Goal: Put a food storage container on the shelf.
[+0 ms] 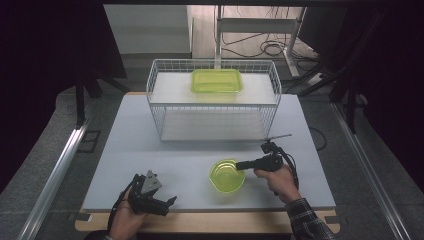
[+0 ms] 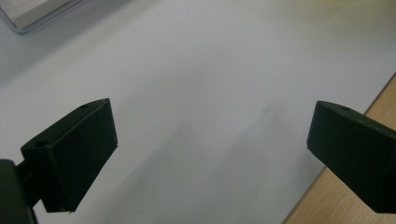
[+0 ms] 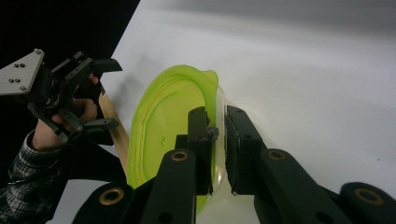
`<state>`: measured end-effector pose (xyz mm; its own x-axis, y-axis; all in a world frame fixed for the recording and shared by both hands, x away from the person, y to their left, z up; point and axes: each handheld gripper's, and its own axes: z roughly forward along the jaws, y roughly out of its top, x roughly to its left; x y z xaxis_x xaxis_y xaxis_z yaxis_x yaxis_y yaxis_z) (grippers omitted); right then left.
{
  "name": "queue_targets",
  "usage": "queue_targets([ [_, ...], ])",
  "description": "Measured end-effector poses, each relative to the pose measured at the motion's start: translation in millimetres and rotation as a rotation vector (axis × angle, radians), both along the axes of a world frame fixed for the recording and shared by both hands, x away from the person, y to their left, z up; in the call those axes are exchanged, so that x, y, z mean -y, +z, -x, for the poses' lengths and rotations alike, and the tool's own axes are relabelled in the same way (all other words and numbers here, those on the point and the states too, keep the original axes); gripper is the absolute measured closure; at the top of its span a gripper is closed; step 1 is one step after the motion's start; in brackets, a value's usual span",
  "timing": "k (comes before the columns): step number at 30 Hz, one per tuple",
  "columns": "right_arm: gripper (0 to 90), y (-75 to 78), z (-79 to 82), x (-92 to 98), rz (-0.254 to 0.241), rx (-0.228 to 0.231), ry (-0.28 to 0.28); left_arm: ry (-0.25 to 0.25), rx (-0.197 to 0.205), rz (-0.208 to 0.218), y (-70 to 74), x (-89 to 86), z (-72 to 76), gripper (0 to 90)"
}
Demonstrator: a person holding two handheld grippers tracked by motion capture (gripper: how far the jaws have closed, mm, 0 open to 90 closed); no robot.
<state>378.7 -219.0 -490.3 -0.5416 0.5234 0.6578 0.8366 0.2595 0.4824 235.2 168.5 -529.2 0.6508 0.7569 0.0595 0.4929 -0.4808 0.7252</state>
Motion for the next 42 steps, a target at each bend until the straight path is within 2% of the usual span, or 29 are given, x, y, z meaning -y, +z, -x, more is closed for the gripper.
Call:
queue_targets([
  [19, 81.2, 25.4, -1.4, 3.4, -0.092, 0.049, -0.039, 0.012, 0.011, 0.036, 2.6, -3.7, -0.1, 1.2],
  [32, 81.1, 48.9, -5.4, 2.5, -0.108, 0.097, -0.055, 0.015, 0.010, 0.034, 2.5, -3.7, -0.2, 1.1],
  [42, 81.1, 64.5, -10.1, 1.6, -0.125, 0.112, -0.070, 0.014, 0.007, 0.027, 2.1, -3.8, -0.6, 1.1],
])
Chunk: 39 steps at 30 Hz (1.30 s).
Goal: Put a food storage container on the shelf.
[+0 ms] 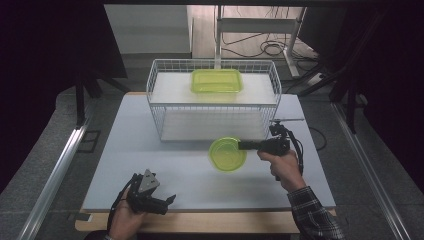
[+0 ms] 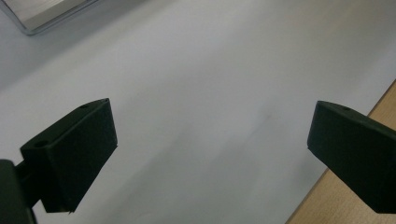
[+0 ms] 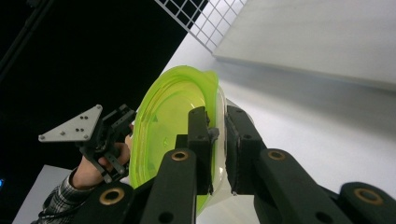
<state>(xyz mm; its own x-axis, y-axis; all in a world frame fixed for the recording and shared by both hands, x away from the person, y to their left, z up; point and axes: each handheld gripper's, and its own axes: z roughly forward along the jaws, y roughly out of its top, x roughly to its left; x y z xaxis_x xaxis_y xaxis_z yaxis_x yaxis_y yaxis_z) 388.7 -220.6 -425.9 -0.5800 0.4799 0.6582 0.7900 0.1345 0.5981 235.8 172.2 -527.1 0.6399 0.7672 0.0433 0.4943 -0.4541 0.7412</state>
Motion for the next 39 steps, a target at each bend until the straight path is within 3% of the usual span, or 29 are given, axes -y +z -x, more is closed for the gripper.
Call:
queue_targets([
  [13, 81.1, 33.7, -6.7, -5.7, -0.030, 0.048, -0.021, 0.003, 0.002, 0.001, 0.5, -0.6, 0.1, 0.9],
  [18, 81.2, 45.1, -11.5, -6.5, -0.049, 0.055, -0.036, 0.014, 0.003, 0.020, 0.9, -2.3, -0.1, 0.4],
  [39, 81.2, 94.6, -26.9, -13.7, -0.103, 0.100, -0.075, 0.016, -0.006, 0.024, 0.2, -3.0, -1.0, 0.0],
])
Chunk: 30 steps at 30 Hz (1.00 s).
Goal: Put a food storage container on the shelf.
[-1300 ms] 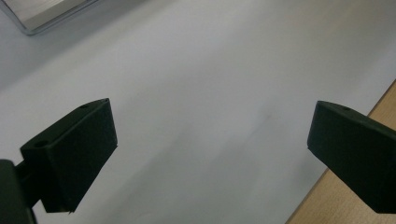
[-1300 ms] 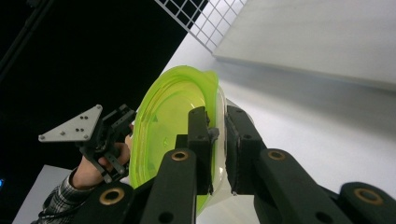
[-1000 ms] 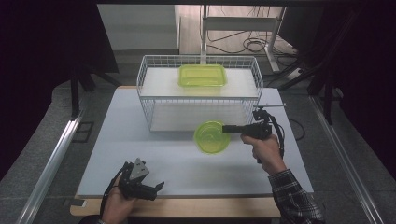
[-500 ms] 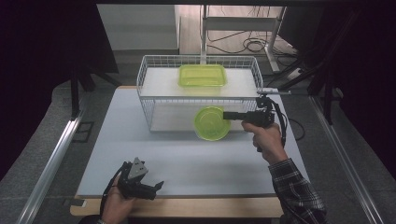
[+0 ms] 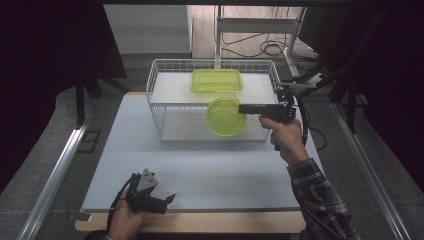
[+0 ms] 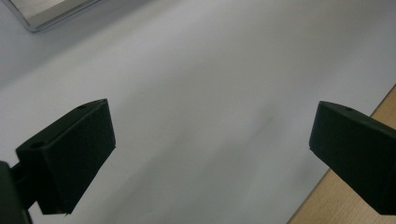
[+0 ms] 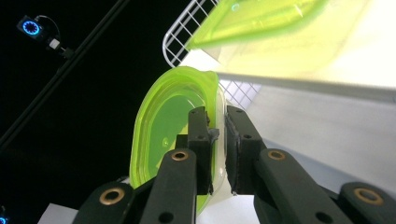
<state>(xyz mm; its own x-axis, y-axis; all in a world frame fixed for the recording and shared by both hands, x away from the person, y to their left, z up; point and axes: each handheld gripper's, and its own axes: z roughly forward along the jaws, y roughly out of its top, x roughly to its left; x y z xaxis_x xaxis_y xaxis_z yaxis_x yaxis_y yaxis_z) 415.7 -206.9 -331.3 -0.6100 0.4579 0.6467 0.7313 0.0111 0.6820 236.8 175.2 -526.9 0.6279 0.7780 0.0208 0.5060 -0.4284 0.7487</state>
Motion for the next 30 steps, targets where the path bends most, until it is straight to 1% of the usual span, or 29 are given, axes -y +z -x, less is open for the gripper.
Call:
queue_targets([
  [6, 81.2, 16.7, -5.4, -5.9, -0.008, 0.017, -0.013, -0.003, -0.002, -0.002, -0.4, 0.4, -0.1, 0.0],
  [9, 81.2, 23.7, -7.4, -7.7, 0.001, 0.029, -0.025, -0.006, -0.002, 0.001, -0.3, 0.6, -0.1, 0.0],
  [13, 81.1, 31.0, -12.0, -8.1, -0.023, 0.030, -0.045, -0.007, -0.003, -0.002, -0.4, 0.8, 0.0, 0.0],
  [16, 81.1, 36.7, -15.9, -9.8, -0.029, 0.034, -0.062, -0.008, -0.004, -0.004, -0.2, 1.0, 0.1, 0.0],
  [23, 81.1, 51.0, -26.4, -15.9, -0.020, 0.056, -0.101, -0.009, -0.012, -0.006, -0.7, 1.7, 0.4, 0.0],
  [30, 81.1, 60.8, -39.8, -21.9, -0.017, 0.059, -0.147, -0.008, -0.008, -0.001, -0.3, 1.0, 0.5, 0.0],
])
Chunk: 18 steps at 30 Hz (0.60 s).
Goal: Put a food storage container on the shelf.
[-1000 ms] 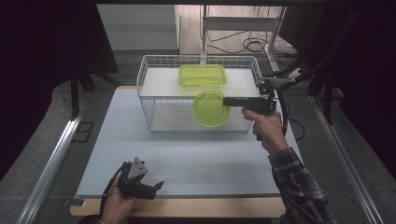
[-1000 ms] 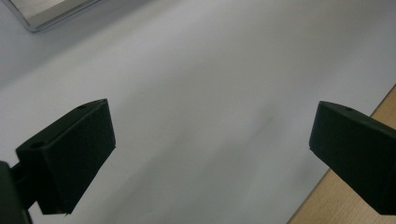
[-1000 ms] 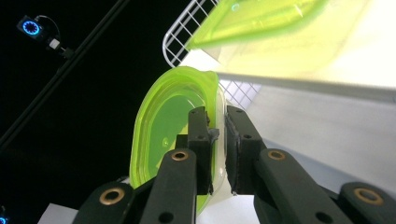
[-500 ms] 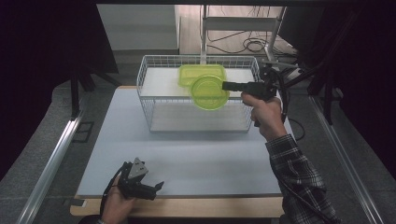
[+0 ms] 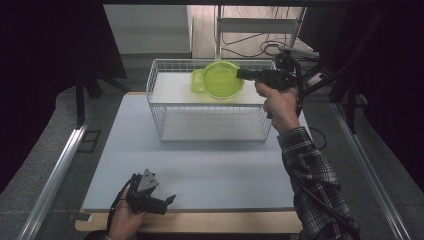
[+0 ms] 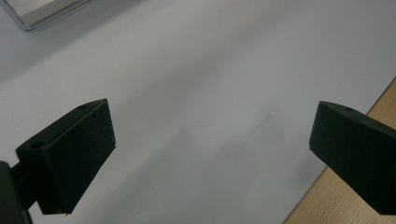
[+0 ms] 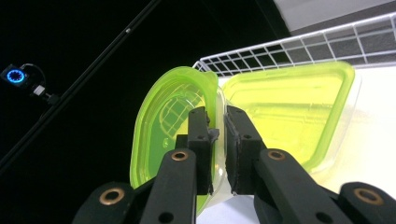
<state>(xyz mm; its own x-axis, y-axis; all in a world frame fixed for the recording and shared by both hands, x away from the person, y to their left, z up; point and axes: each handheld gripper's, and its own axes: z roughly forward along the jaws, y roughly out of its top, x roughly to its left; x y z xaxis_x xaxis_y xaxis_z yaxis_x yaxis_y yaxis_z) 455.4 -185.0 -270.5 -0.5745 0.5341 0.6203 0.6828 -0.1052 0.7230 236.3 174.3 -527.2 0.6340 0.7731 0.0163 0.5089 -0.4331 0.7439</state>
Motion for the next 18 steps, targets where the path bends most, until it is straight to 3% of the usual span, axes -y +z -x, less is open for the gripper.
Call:
queue_targets([
  [18, 81.0, -1.0, -31.7, -17.5, 0.015, -0.011, -0.089, -0.001, -0.001, 0.002, -0.2, -0.6, 0.1, 0.0],
])
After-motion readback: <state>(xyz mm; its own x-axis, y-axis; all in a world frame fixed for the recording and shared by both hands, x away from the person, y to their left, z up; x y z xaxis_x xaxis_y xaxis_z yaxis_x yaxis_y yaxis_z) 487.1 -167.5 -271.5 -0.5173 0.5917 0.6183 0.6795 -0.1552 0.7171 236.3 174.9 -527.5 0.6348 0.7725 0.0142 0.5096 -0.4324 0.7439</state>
